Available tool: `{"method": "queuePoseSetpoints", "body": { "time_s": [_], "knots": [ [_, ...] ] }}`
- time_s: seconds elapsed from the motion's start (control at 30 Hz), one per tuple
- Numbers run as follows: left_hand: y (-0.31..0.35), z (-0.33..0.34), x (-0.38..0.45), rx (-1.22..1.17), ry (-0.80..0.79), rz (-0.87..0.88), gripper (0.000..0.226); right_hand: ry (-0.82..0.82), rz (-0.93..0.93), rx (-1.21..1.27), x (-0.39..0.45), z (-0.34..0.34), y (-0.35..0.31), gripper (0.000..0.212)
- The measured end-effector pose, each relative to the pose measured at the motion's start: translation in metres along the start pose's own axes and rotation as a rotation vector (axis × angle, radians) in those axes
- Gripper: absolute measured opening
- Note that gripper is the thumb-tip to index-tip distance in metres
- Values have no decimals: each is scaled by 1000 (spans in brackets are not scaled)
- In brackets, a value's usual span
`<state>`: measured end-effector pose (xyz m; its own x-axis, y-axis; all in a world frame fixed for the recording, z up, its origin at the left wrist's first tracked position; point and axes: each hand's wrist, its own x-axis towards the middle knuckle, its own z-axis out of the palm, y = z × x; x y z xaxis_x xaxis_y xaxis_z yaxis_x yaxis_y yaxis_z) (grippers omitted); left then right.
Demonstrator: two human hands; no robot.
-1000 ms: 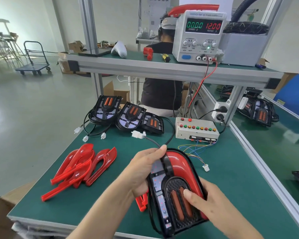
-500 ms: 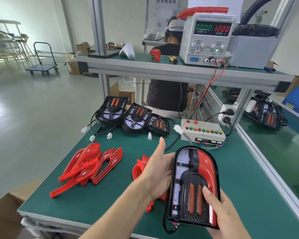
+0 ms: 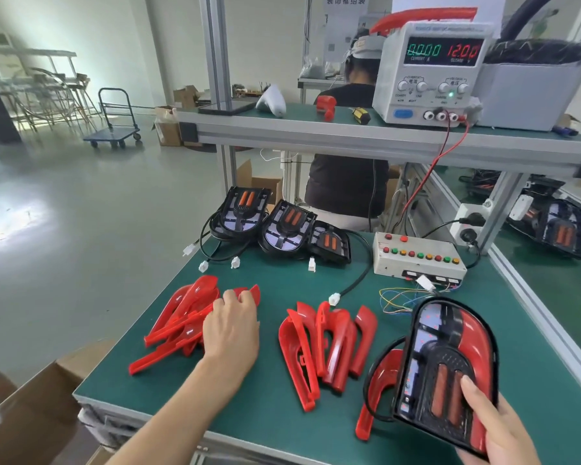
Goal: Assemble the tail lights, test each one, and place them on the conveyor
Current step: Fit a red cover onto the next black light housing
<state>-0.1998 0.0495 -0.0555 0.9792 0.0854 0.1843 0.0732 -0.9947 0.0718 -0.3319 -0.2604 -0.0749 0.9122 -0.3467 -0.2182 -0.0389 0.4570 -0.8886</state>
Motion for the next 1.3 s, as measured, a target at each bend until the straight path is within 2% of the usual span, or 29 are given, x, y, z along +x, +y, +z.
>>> {"method": "queuePoseSetpoints", "body": {
  "time_s": [0.07, 0.27, 0.4, 0.5, 0.6, 0.67, 0.77, 0.83, 0.97, 1.03, 1.1, 1.17, 1.23, 1.3],
  "knots": [
    [0, 8, 0, 78, -51, 11, 41, 12, 3, 7, -1, 1, 1, 42],
    [2, 15, 8, 166, -115, -2, 43, 1, 25, 13, -5, 1, 0, 26],
    [-4, 15, 14, 133, -126, 11, 37, -40, 35, 26, -7, 4, -5, 30],
    [-5, 9, 12, 84, -93, 42, 26, -57, 31, 11, -7, 7, -6, 43],
    [-5, -2, 5, -108, 52, 36, 12, -70, 23, -26, -7, 10, -5, 44],
    [-2, -10, -4, -326, 163, 36, 14, -71, 5, -53, -7, 12, -3, 42],
    [14, -26, -24, -672, 223, 59, 22, -70, -24, -67, -7, 19, -2, 39],
    [32, -32, -36, -899, 185, 102, 19, -88, -43, -63, -7, 24, -3, 36],
    [74, -32, -52, -1282, -17, 97, 8, -99, -84, -64, -6, 32, -5, 37],
    [93, -33, -59, -1422, -90, 116, 16, -90, -107, -77, -5, 36, -5, 35],
    [106, -31, -66, -1502, -133, 132, 20, -75, -140, -94, -5, 38, -5, 32],
    [114, -29, -72, -1505, -148, 141, 12, -65, -171, -122, -5, 41, -4, 31],
    [118, -28, -76, -1409, -102, 150, 11, -69, -186, -154, -6, 44, -3, 31],
    [119, -27, -79, -1212, 24, 224, 12, -72, -194, -181, -7, 46, -2, 34]
  ]
}}
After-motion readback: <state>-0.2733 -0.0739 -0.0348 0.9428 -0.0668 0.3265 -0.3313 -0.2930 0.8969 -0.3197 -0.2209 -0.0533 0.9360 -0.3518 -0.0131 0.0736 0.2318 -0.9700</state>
